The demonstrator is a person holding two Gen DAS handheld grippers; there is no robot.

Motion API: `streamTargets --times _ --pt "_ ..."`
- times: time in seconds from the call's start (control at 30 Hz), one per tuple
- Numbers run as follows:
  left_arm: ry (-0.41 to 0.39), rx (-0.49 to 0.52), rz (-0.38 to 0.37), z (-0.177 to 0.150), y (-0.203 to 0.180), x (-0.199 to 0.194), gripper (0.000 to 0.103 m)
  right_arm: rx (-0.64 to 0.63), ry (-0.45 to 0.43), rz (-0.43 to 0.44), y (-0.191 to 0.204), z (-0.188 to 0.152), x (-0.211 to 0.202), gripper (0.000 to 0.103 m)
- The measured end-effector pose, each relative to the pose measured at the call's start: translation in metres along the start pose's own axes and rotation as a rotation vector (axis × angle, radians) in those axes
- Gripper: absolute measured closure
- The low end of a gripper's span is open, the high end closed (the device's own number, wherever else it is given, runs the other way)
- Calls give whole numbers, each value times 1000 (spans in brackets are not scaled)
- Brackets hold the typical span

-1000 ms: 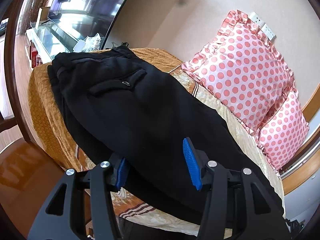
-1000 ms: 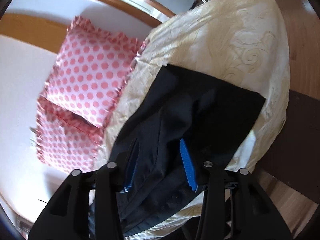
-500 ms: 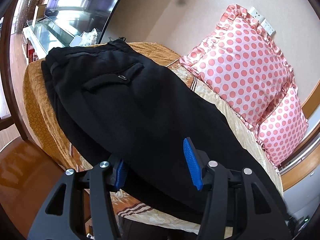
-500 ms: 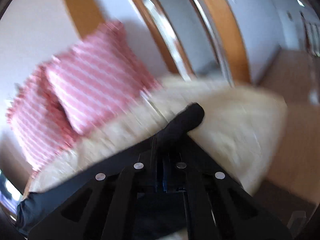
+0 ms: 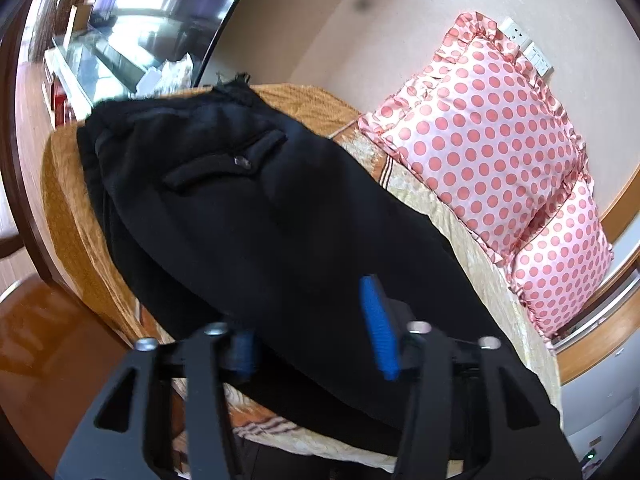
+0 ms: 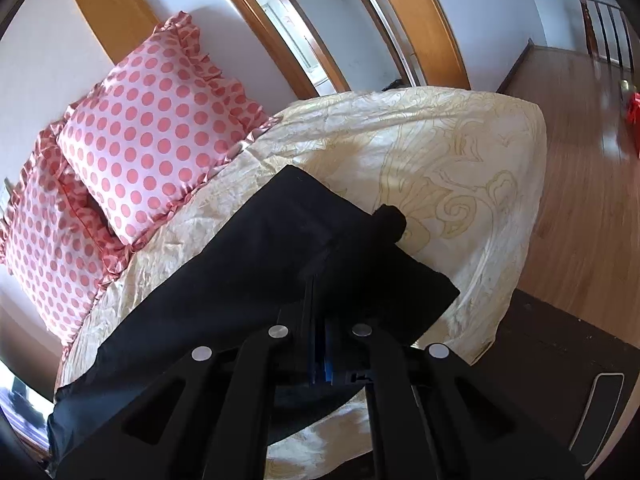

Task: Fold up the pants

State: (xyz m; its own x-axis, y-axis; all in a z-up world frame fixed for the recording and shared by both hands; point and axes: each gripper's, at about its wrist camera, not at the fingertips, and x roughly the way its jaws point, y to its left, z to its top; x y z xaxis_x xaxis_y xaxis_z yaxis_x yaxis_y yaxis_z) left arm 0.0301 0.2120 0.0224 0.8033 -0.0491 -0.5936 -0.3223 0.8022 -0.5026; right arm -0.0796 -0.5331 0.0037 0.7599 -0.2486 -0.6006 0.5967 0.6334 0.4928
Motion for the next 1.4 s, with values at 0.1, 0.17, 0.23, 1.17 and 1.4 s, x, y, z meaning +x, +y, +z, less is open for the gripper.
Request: streamTargets --times 0.1,0.17,0.23,1.17,1.4 --pt "-15 19 15 5 -1 -7 94 -5 -23 12 3 3 -5 100" --pt "-24 27 17 5 0 -14 95 -25 -53 21 9 7 -14 100" --pt "-29 53 40 2 -1 -20 96 -48 -64 11 14 8 -19 100" --pt "-108 472 -10 -61 -108 -22 24 -21 -86 -168 -26 21 -12 49" --pt "-1 552 -86 -96 -138 12 24 5 -51 -105 -23 -14 -14 53"
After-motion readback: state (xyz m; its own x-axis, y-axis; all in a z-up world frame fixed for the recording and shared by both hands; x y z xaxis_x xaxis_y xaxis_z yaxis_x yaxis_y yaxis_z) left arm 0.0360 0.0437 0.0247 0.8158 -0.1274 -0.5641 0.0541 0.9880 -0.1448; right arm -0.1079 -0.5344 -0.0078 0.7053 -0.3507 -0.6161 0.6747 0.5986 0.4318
